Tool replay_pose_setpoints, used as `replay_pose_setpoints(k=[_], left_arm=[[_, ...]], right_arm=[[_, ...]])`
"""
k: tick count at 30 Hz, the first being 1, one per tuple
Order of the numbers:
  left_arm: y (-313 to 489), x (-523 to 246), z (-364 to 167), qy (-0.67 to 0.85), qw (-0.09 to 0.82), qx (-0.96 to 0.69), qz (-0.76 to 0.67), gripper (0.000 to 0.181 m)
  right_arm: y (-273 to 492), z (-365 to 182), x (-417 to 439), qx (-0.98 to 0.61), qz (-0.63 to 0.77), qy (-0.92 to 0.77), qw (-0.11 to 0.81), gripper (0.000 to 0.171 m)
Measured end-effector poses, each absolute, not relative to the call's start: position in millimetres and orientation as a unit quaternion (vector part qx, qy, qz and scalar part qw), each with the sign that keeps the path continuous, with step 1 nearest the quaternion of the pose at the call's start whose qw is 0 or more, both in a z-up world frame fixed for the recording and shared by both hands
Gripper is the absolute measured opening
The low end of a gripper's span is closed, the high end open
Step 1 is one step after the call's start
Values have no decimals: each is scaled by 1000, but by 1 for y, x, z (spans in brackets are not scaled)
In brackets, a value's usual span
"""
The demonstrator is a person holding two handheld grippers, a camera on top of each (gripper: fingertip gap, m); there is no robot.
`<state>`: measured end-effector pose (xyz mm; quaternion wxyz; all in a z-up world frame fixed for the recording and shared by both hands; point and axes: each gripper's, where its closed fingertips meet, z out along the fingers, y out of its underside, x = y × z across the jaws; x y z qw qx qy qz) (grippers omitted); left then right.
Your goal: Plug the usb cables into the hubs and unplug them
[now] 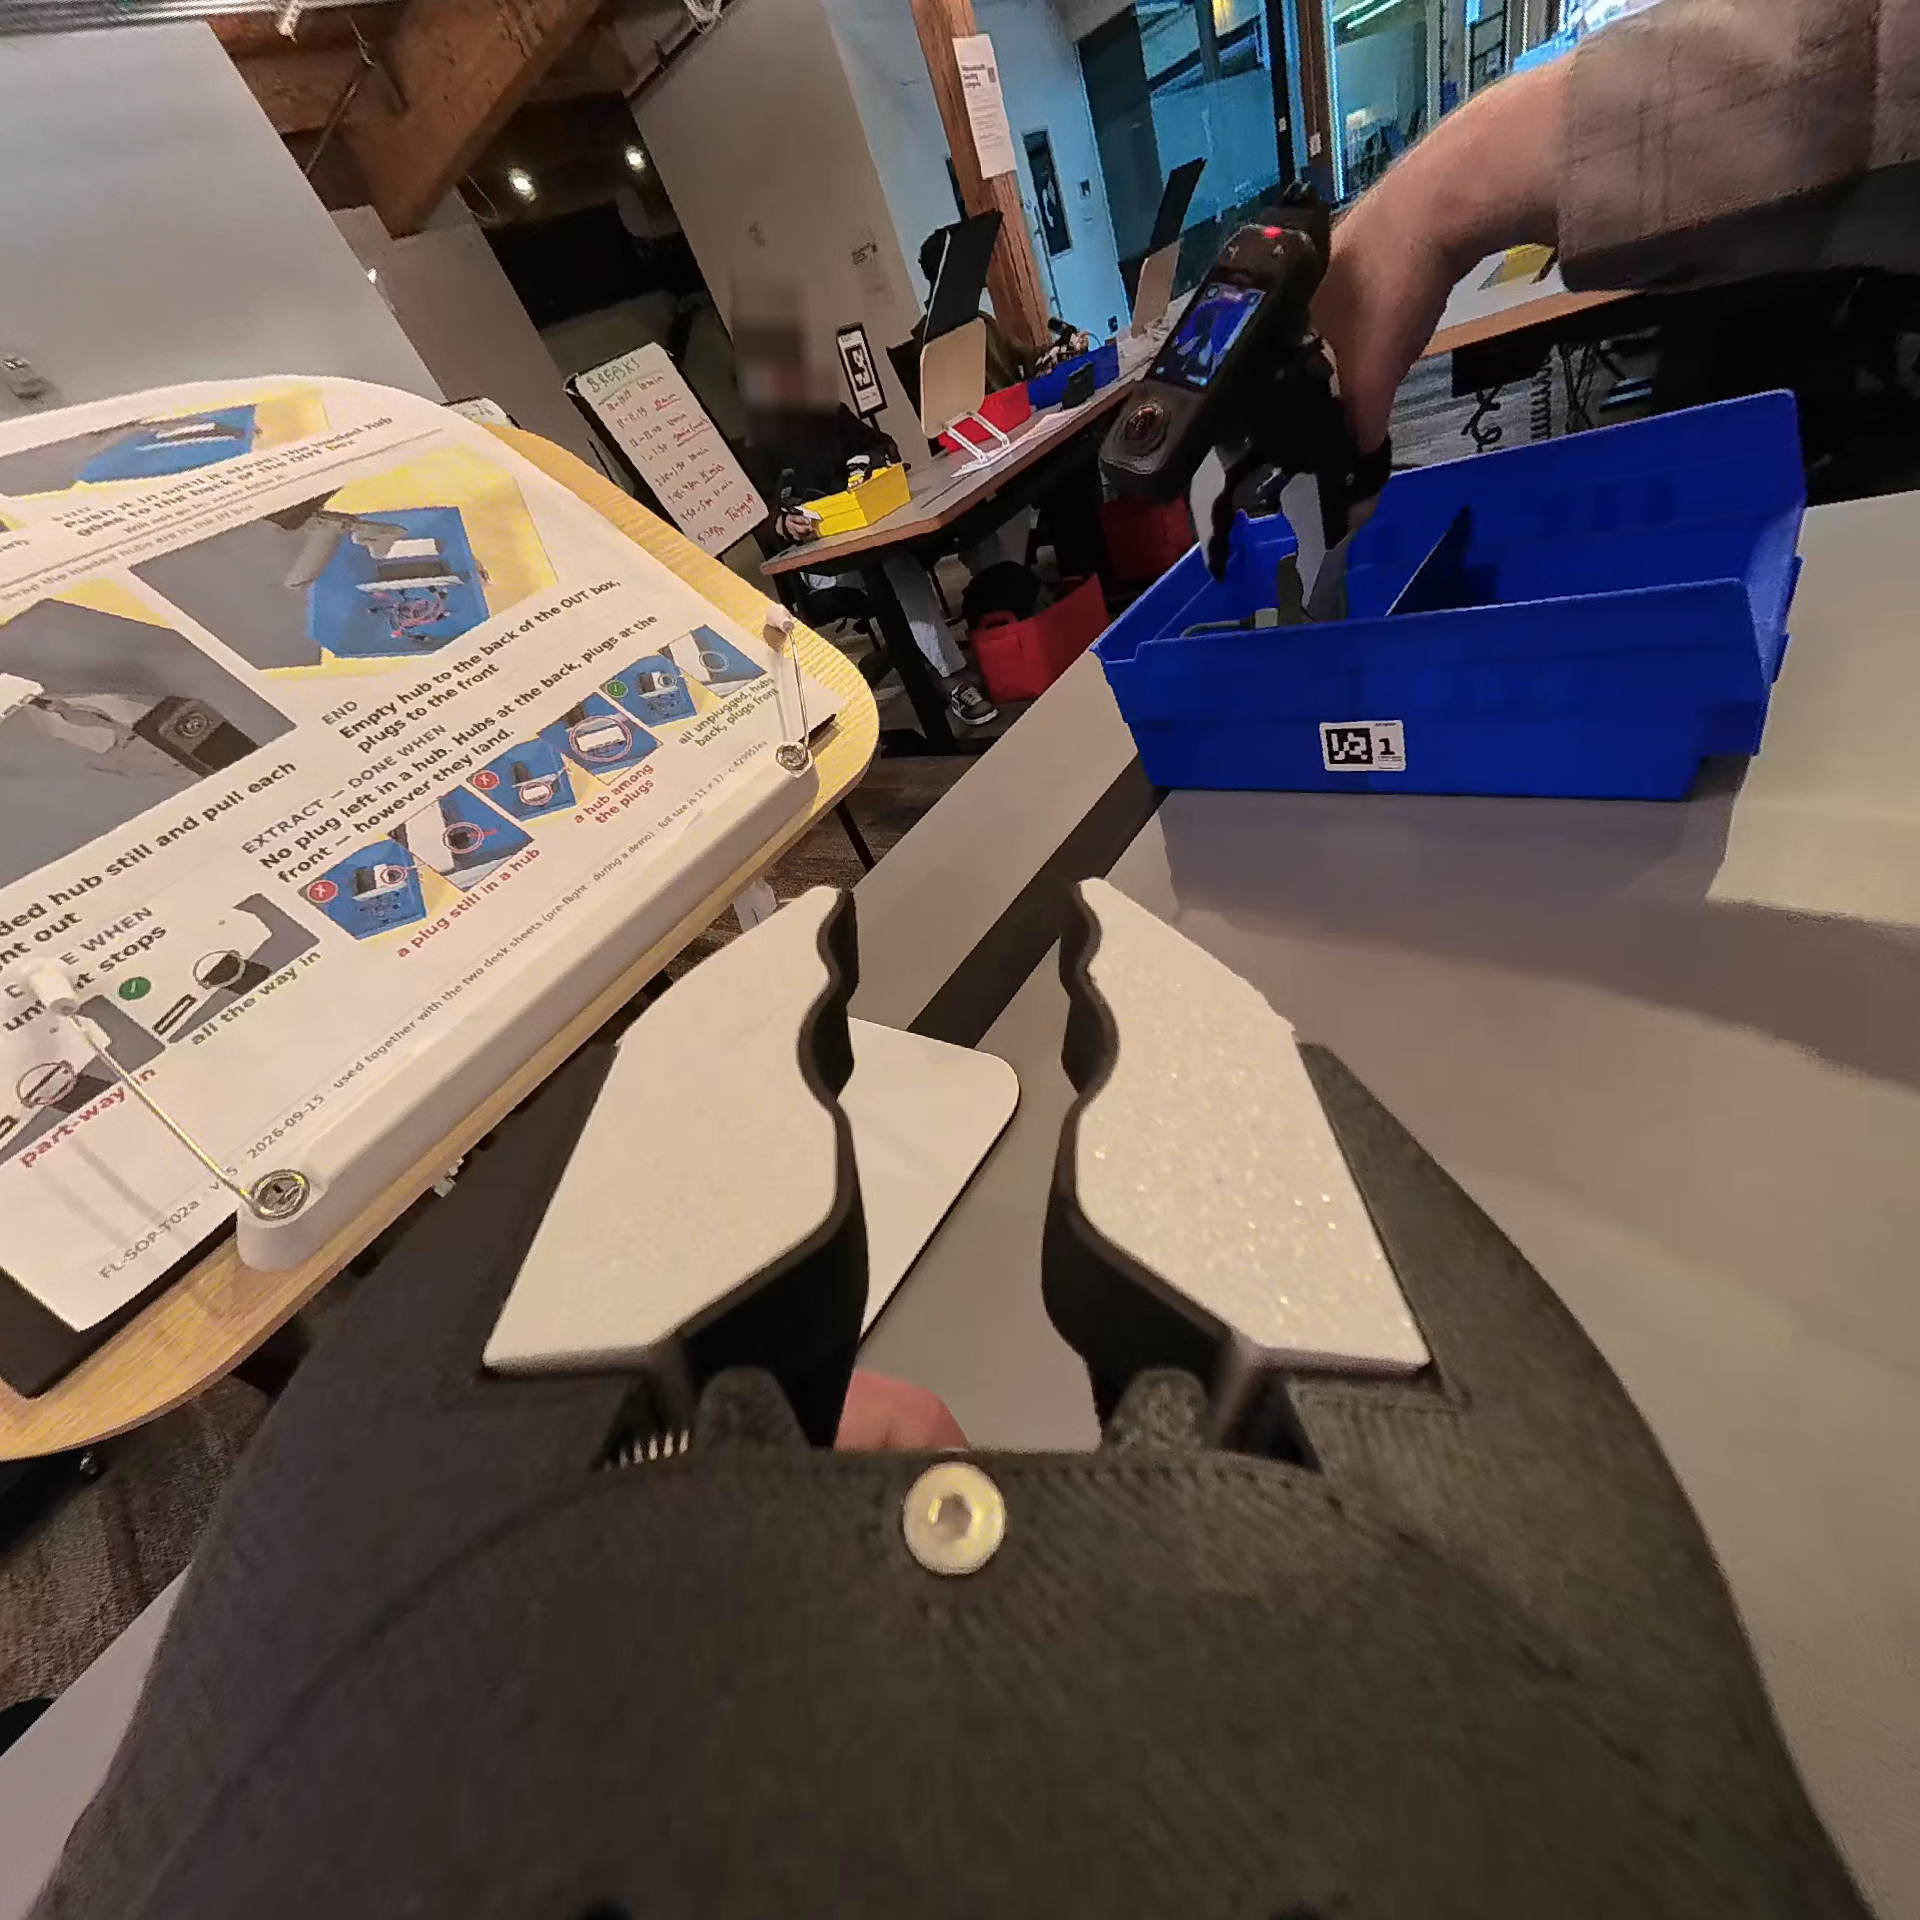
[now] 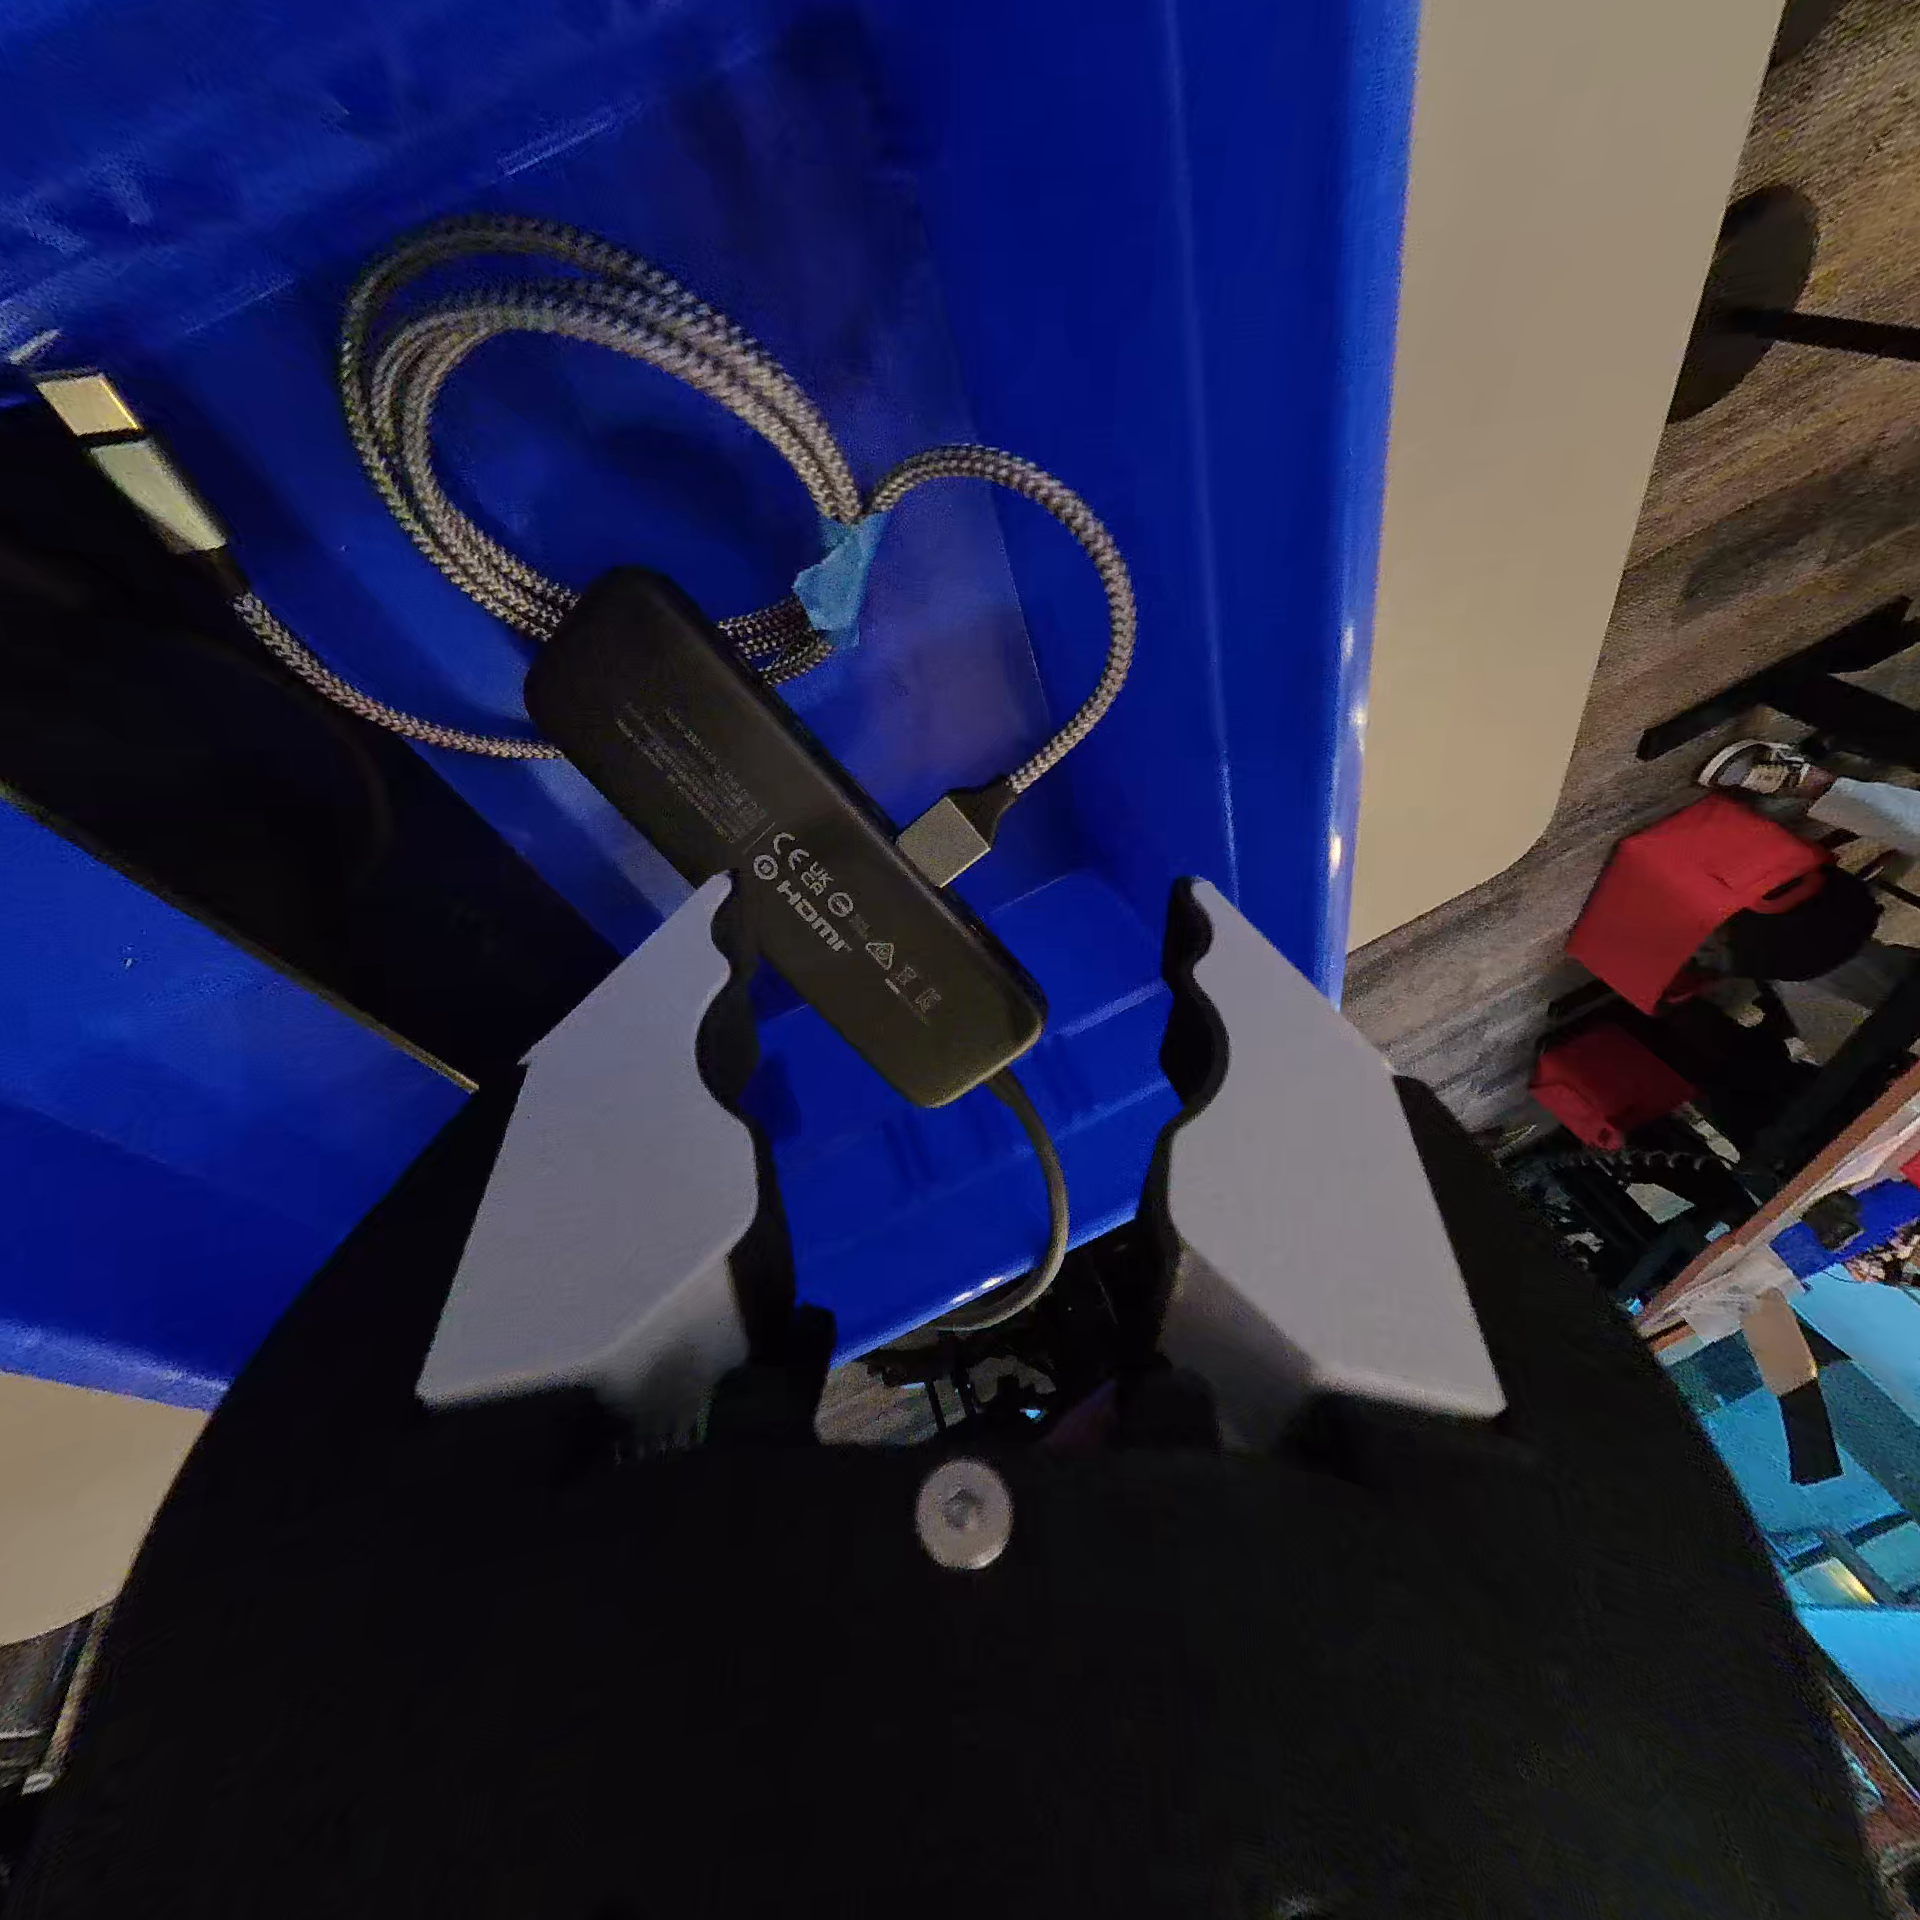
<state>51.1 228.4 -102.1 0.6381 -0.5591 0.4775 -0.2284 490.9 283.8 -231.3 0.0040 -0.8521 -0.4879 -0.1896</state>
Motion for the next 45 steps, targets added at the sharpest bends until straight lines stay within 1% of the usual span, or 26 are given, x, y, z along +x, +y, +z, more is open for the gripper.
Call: replay_pose_setpoints(k=[4, 10, 12, 16, 21, 24, 28, 32, 40, 43, 45], left_arm=[[229, 50, -101, 477, 639, -559, -227, 38], [229, 51, -102, 480, 645, -555, -213, 37], [227, 52, -99, 480, 650, -550, -210, 37], [219, 53, -87, 479, 661, -538, -210, 37], [210, 53, -76, 480, 672, -525, -205, 38], [206, 52, -70, 480, 679, -517, -203, 38], [203, 48, -59, 476, 690, -509, -197, 38], [206, 39, -48, 469, 703, -507, -172, 38], [220, 3, -19, 480, 717, -503, -47, 39], [224, -20, -11, 510, 705, -487, 70, 39], [220, -33, -3, 526, 693, -481, 106, 39]], right_arm=[[290, -209, 488, -850, -211, -480, 49, 80], [290, -140, 482, -828, -298, -455, 137, 73], [281, -116, 469, -820, -318, -442, 177, 68], [252, -74, 410, -808, -291, -433, 274, 56], [217, -13, 320, -767, -265, -417, 409, 50], [196, 12, 260, -735, -227, -418, 483, 48], [174, 23, 206, -701, -193, -411, 551, 47], [163, 9, 180, -690, -147, -411, 577, 47], [178, -10, 185, -700, -140, -412, 566, 45], [183, -15, 191, -704, -148, -413, 559, 46], [183, -16, 196, -705, -151, -411, 558, 46]])
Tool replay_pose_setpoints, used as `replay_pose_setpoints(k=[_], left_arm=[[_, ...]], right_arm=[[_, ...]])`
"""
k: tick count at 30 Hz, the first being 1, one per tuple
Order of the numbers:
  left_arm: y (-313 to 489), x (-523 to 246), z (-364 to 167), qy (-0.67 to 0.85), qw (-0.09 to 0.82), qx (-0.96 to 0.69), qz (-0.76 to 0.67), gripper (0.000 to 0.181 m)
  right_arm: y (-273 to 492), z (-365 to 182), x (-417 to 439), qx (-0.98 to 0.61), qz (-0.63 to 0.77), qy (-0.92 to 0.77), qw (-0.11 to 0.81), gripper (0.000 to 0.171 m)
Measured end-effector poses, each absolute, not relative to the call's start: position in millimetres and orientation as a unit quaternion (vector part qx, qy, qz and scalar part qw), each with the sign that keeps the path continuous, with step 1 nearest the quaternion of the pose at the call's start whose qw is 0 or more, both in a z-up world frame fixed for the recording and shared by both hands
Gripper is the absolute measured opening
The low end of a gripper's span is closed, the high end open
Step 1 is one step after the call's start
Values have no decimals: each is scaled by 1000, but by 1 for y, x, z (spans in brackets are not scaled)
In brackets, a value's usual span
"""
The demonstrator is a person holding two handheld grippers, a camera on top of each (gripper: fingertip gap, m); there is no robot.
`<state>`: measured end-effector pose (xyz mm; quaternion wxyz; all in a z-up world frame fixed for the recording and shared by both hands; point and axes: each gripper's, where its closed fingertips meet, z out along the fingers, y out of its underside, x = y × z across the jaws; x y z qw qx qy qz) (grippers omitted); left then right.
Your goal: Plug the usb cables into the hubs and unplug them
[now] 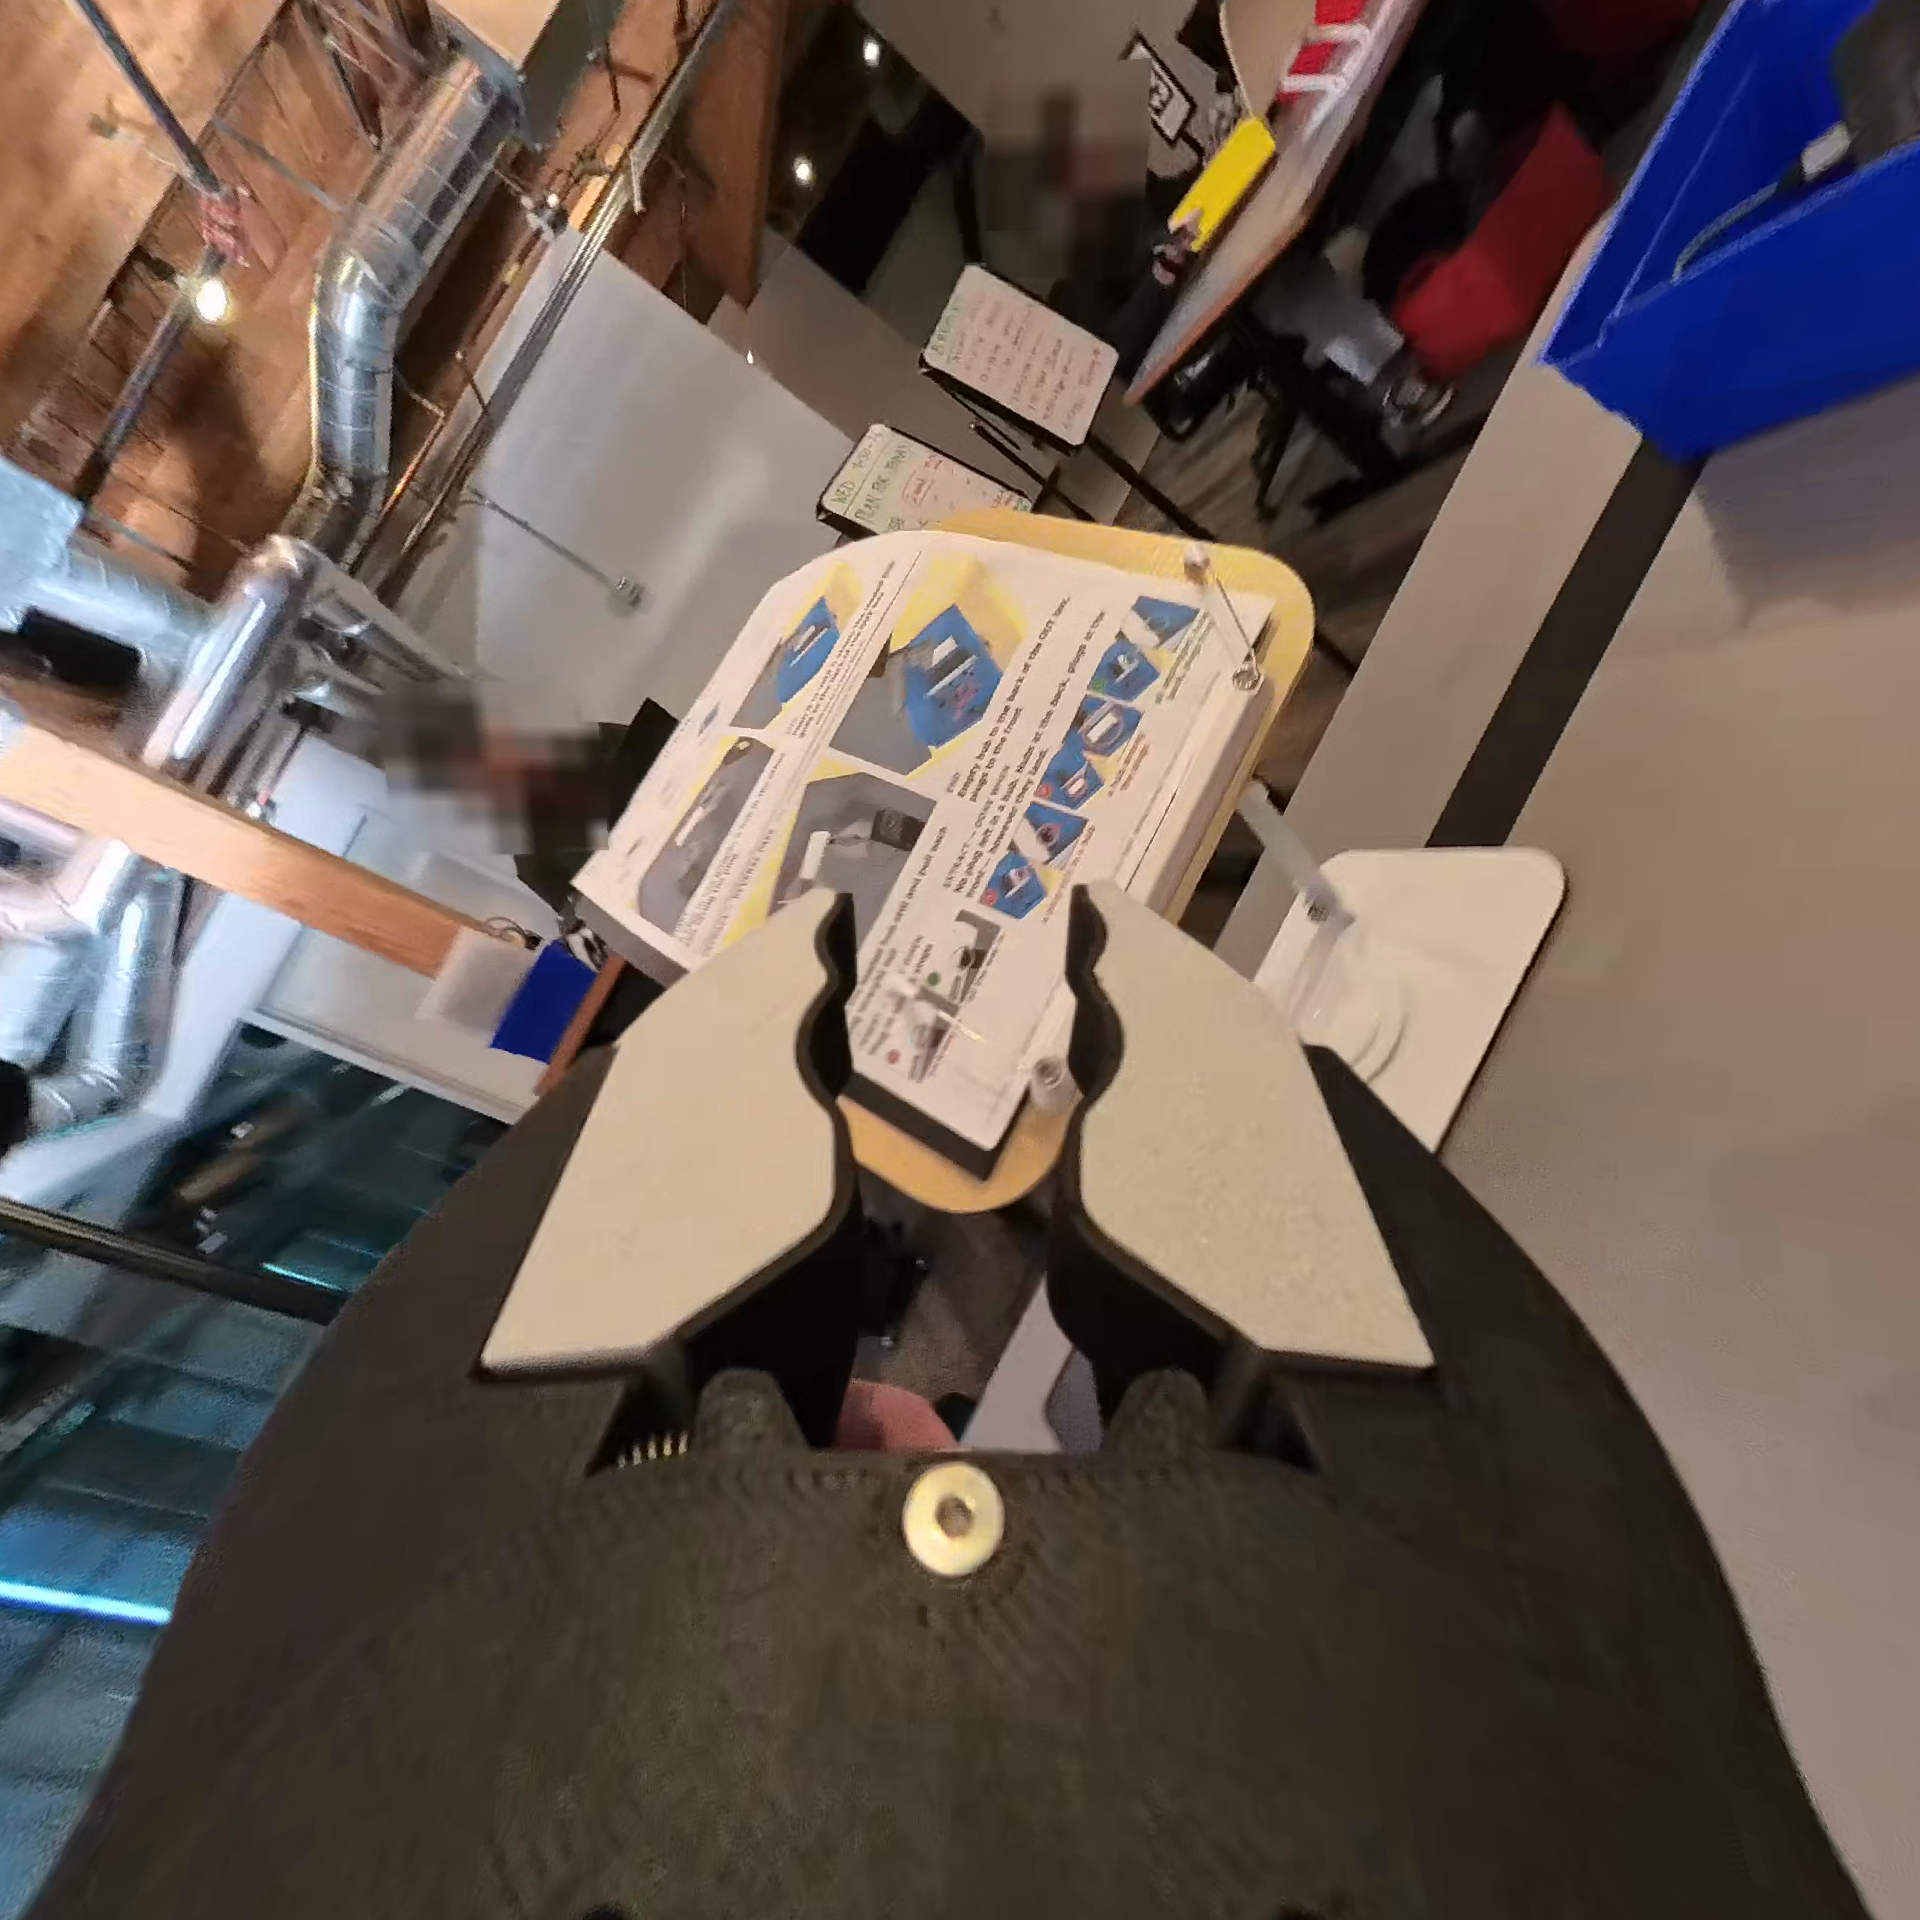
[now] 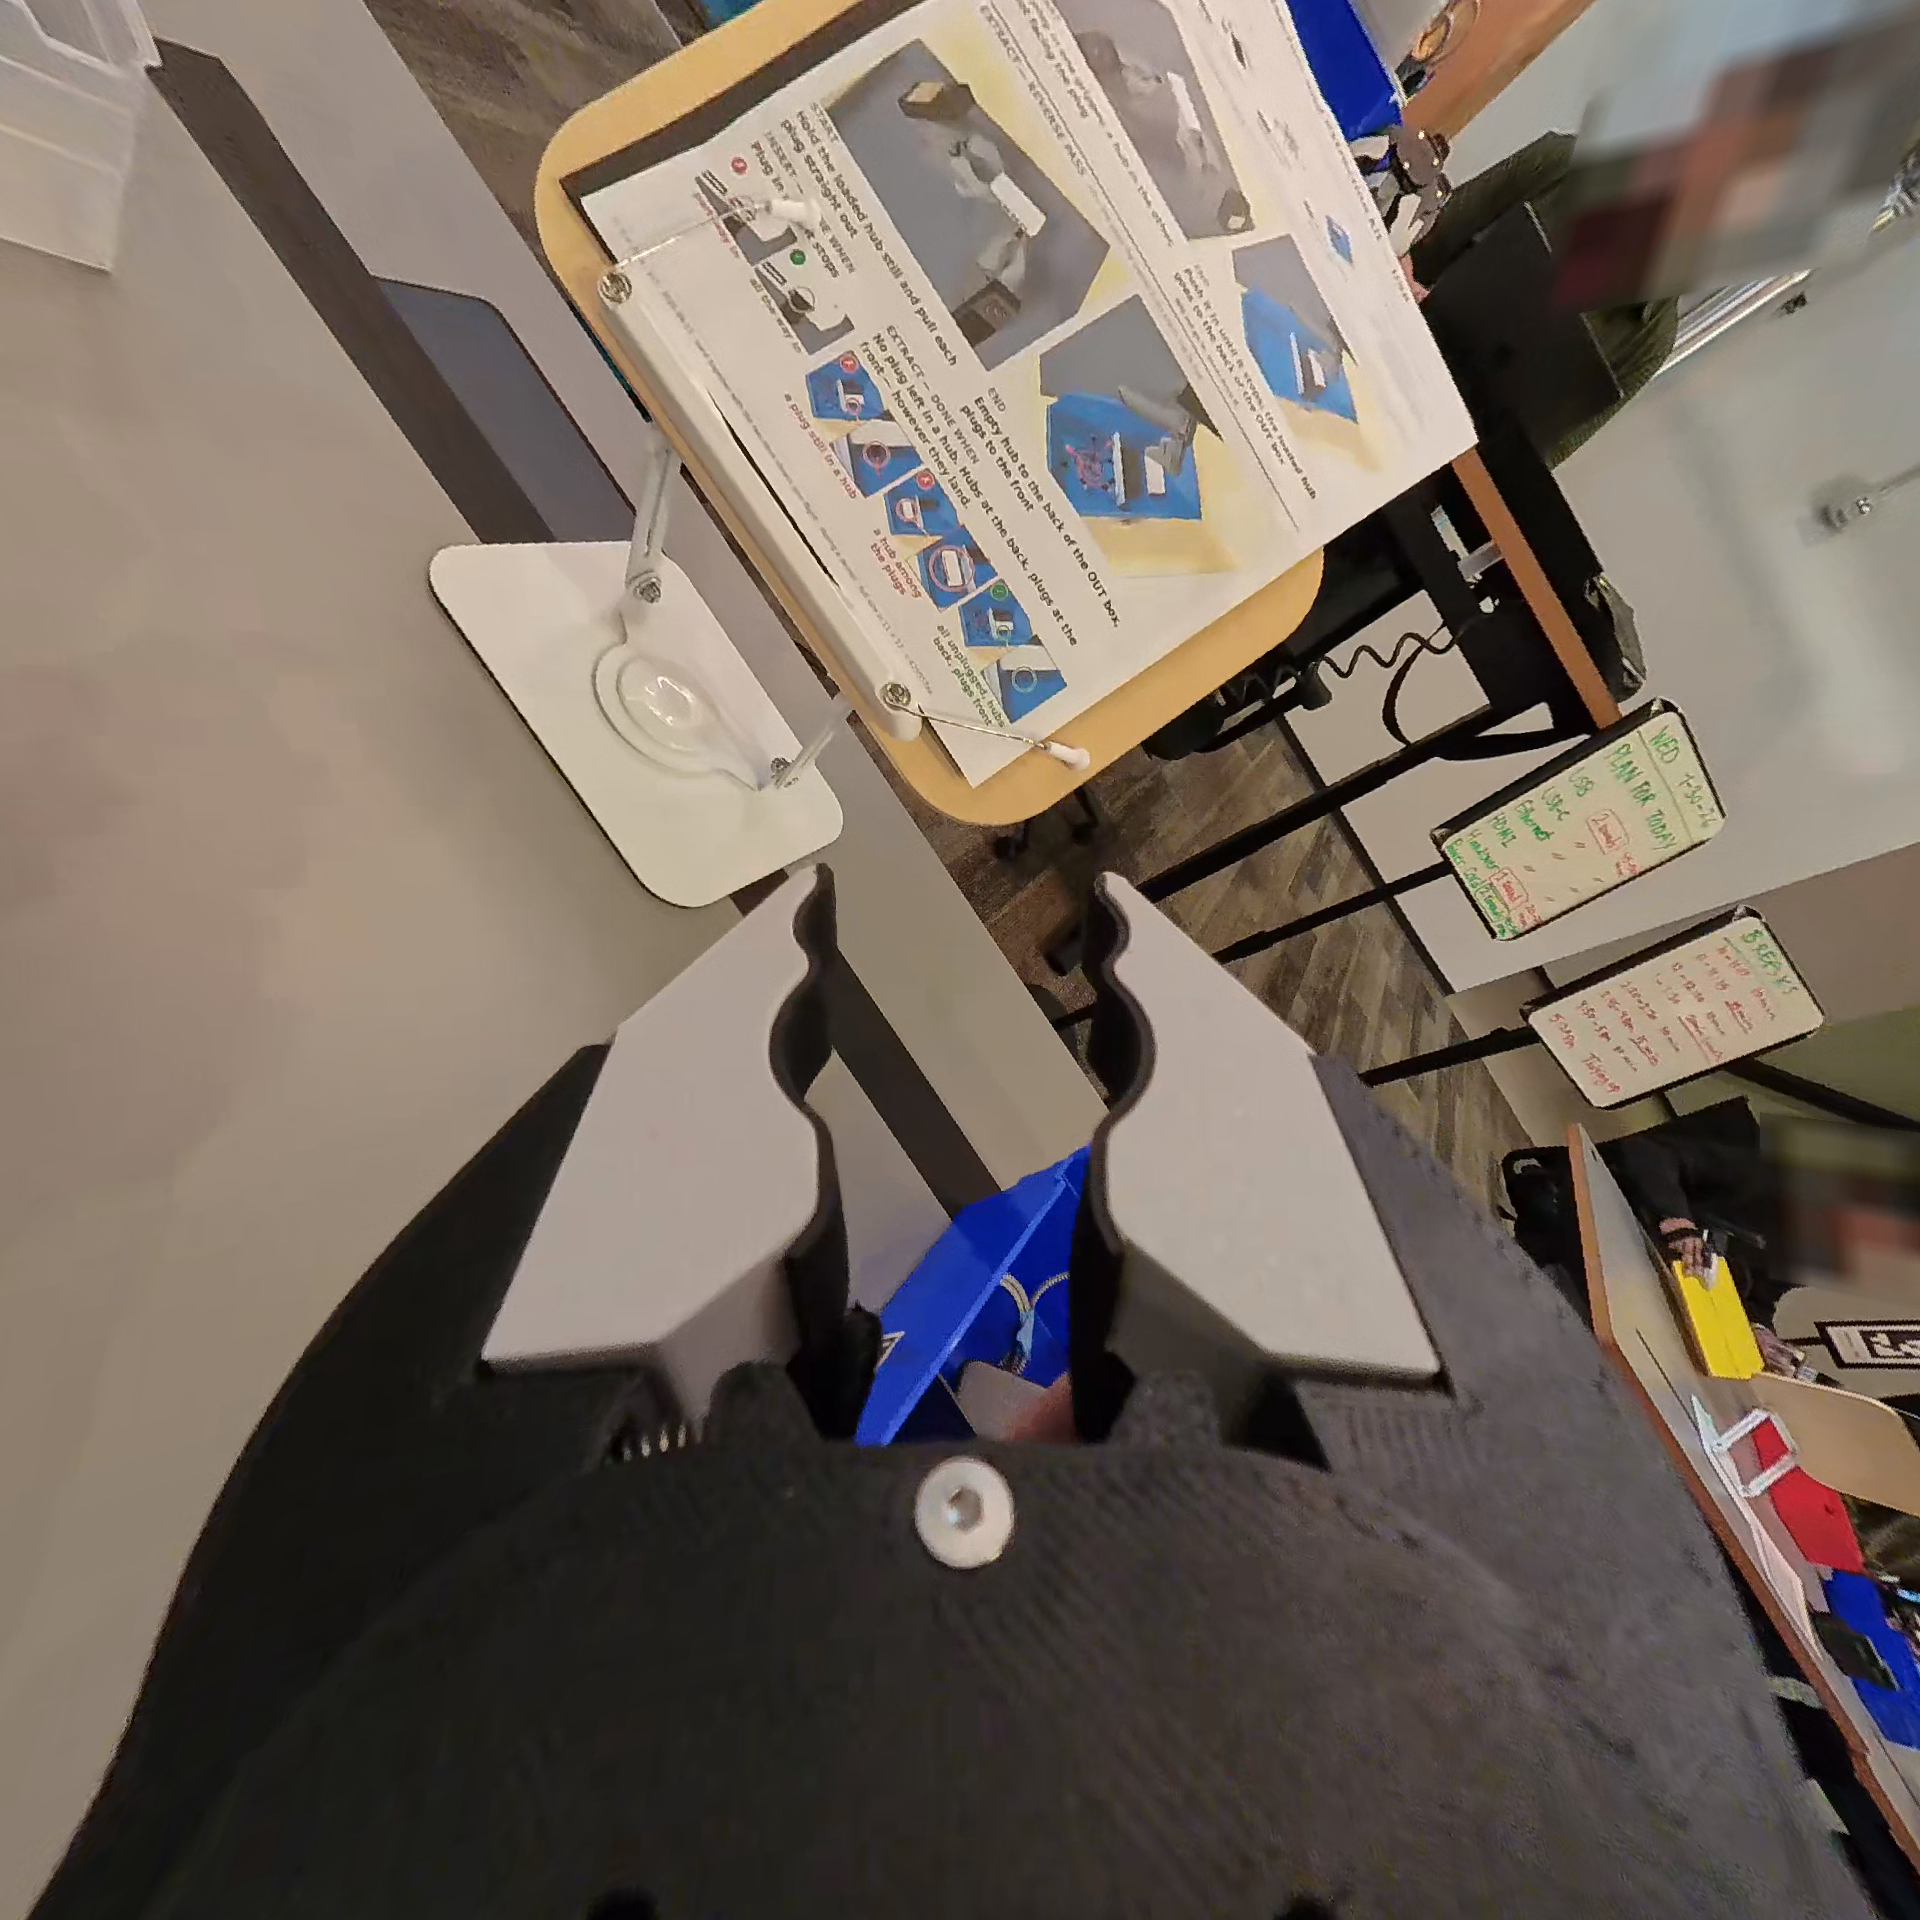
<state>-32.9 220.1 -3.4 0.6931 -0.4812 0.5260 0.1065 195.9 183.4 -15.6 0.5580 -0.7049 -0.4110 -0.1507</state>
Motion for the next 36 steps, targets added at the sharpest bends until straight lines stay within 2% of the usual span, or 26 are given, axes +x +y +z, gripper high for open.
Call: replay_pose_setpoints(k=[8, 16, 21, 25, 30, 36], left_arm=[[241, -134, -37, 682, 512, -452, 260, 46], [279, -262, -128, 750, 283, -515, 304, 46], [299, -297, -184, 783, 196, -523, 275, 40], [309, -312, -216, 805, 123, -522, 255, 47], [316, -330, -239, 828, 23, -506, 240, 55], [318, -329, -260, 849, -28, -478, 224, 60]], right_arm=[[187, -24, 206, -706, -155, -423, 547, 43], [197, -51, 200, -709, -175, -458, 508, 44], [201, -72, 191, -698, -189, -500, 476, 44], [207, -84, 191, -701, -193, -507, 463, 43], [213, -97, 196, -708, -193, -511, 447, 44], [219, -111, 199, -714, -186, -521, 430, 44]])
